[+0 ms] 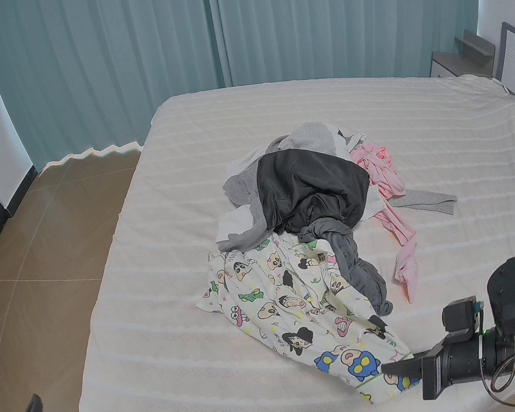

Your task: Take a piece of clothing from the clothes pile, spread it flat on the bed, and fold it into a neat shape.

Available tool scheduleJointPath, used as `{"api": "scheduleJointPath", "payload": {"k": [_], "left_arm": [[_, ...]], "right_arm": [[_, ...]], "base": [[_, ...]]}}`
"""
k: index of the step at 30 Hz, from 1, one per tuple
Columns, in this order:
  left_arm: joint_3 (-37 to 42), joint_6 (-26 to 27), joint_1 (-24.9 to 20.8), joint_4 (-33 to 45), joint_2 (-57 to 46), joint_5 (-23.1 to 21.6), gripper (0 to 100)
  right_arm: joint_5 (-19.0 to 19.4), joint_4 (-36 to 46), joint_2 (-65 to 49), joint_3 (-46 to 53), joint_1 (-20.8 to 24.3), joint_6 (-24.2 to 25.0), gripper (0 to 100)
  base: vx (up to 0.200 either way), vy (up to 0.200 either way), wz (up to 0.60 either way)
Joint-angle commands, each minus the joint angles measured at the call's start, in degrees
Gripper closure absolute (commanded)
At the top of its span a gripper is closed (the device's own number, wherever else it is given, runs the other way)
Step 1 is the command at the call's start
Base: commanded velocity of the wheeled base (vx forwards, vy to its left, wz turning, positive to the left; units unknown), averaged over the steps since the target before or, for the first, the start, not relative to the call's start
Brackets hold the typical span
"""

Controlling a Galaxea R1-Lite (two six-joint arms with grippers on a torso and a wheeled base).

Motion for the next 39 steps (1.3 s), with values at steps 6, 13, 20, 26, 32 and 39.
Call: {"api": "scheduleJointPath", "payload": {"k": [6, 13, 20, 26, 32, 39], "left_arm": [[0.02, 13.64, -7.49, -0.28, 40.21, -7.36, 0], [0.9, 16.71, -8.02, -7.31, 54.62, -7.44, 0], [1.43, 17.95, -13.65, -22.43, 73.26, -7.18, 0], [2.39, 17.51, -19.1, -40.8, 86.35, -6.74, 0], [2.22, 15.57, -22.87, -54.95, 97.78, -4.37, 0], [1.78, 10.74, -27.01, -68.39, 107.89, -3.84, 0]], "right_arm": [[0.44, 7.87, -5.13, -21.04, -3.98, -1.75, 100], [1.14, 12.79, -4.87, -30.97, -4.06, -2.54, 100], [2.02, 16.3, -4.6, -38.79, -3.98, -4.39, 100], [2.54, 17.27, -4.25, -39.58, -3.62, -4.47, 100], [3.69, 17.45, -3.29, -41.08, -3.54, -4.47, 100], [4.04, 17.36, -1.18, -42.13, -3.36, -4.47, 100]], "base": [[0.0, 0.0, 0.0], [0.0, 0.0, 0.0], [0.0, 0.0, 0.0], [0.0, 0.0, 0.0], [0.0, 0.0, 0.0], [0.0, 0.0, 0.0]]}}
